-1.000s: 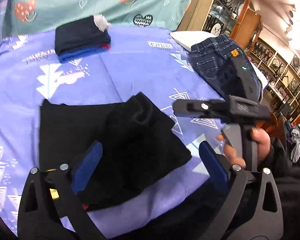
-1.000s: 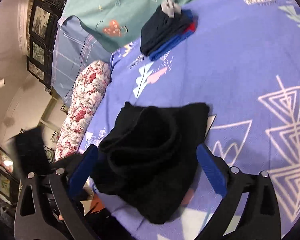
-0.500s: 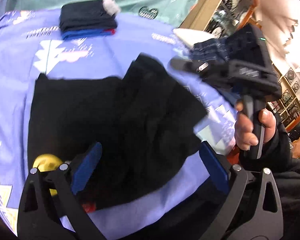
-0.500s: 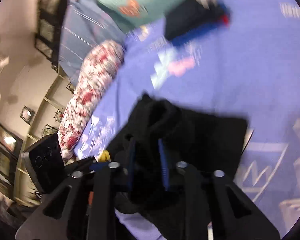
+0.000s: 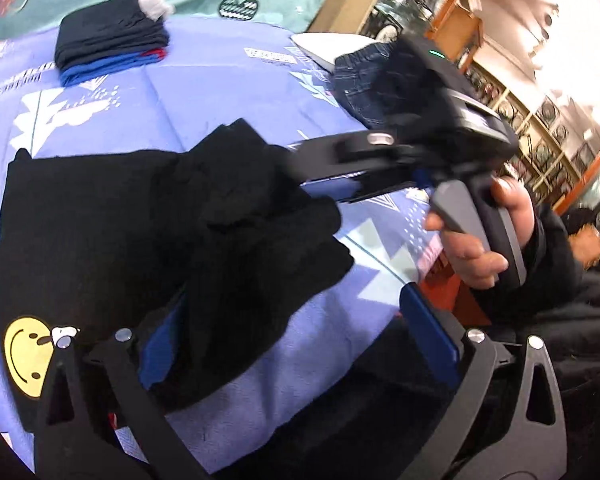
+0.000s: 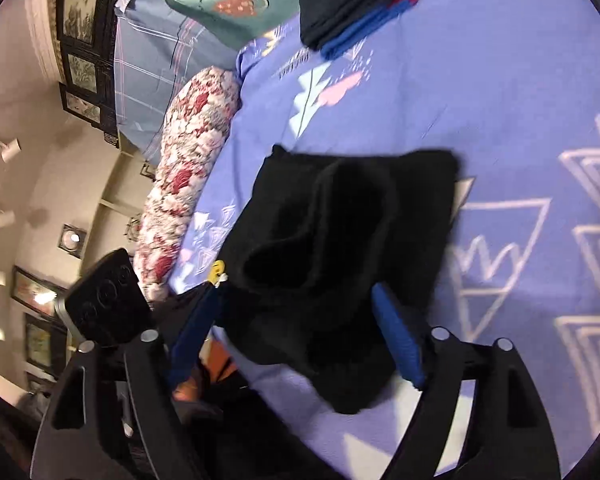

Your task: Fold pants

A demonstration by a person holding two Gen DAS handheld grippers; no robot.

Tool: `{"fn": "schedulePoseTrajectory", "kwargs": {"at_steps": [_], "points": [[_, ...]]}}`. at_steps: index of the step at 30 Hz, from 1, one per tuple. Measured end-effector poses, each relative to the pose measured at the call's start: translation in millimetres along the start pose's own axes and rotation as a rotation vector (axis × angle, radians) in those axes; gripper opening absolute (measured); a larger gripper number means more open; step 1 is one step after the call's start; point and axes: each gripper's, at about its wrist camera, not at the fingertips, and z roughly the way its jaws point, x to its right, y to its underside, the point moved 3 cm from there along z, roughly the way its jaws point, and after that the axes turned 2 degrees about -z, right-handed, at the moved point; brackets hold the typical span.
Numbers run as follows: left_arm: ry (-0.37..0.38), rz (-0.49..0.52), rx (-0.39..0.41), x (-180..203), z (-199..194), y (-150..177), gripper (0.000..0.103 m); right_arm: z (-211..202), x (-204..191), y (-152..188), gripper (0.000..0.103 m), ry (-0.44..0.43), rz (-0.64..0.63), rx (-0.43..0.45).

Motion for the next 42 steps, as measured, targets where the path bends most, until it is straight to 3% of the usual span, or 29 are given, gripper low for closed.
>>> {"fn": "schedulePoseTrajectory", "kwargs": {"at_steps": [4,7,9,10,11,13,18,20,21,23,24,25,26,28,31,33,37,40,41,42], "points": [[0.045,0.023,0.013,3,-7,2,0.101,30,-2,-3,0.091,0.103,0.033,-0.098],[0.065,0.012,-0.016,0,-2,6,0.101,34,-8,-8,0.092,0.078,0.041,-0.098],[0.078,-0.008,-0.039,-3,3,9,0.101,42,-13,-11,0.071,0.062,0.006,-0.115],[0.082,-0.011,-0.038,-4,2,9,0.101,45,-12,-10,0.039,0.074,-0.018,-0.132],[0.083,-0.01,-0.033,-4,0,9,0.101,49,-10,-9,0.03,0.059,-0.022,-0.144],[0.077,0.002,-0.017,-3,-4,8,0.101,43,-13,-10,0.018,0.044,-0.053,-0.088],[0.046,0.062,0.13,9,-33,-12,0.101,-5,-81,-24,0.017,-0.003,-0.331,0.138],[0.049,0.052,0.111,5,-25,-15,0.101,-16,-88,-31,0.018,0.056,-0.388,0.181],[0.051,0.034,0.073,0,-15,-13,0.101,-14,-80,-35,0.02,0.085,-0.367,0.178],[0.048,-0.044,-0.048,-17,12,-2,0.101,2,-34,-37,0.034,0.148,-0.233,0.09],[0.058,-0.065,-0.071,-22,18,3,0.101,10,-12,-33,0.043,0.2,-0.166,0.051],[0.067,-0.057,-0.055,-22,15,6,0.101,16,17,-24,0.044,0.259,-0.079,0.003],[0.074,-0.03,-0.034,-17,7,8,0.101,14,29,-19,0.044,0.252,-0.043,-0.005],[0.08,-0.001,-0.03,-11,2,10,0.101,-4,33,-13,0.045,0.243,-0.025,0.036],[0.096,0.028,-0.059,-3,7,13,0.101,-49,10,-21,0.047,0.325,-0.095,0.19],[0.12,0.026,-0.099,-1,17,15,0.101,-57,-12,-28,0.047,0.282,-0.153,0.227],[0.14,-0.019,-0.125,-8,22,17,0.101,-18,-50,-38,0.05,0.147,-0.25,0.166],[0.054,0.004,-0.016,-11,-10,13,0.101,31,-14,-43,0.057,0.296,-0.174,0.031],[0.027,-0.002,0.035,-17,-28,13,0.101,43,12,-42,0.056,0.288,-0.085,-0.02],[0.008,-0.021,0.075,-26,-44,14,0.101,40,17,-43,0.055,0.265,-0.074,-0.003]]}}
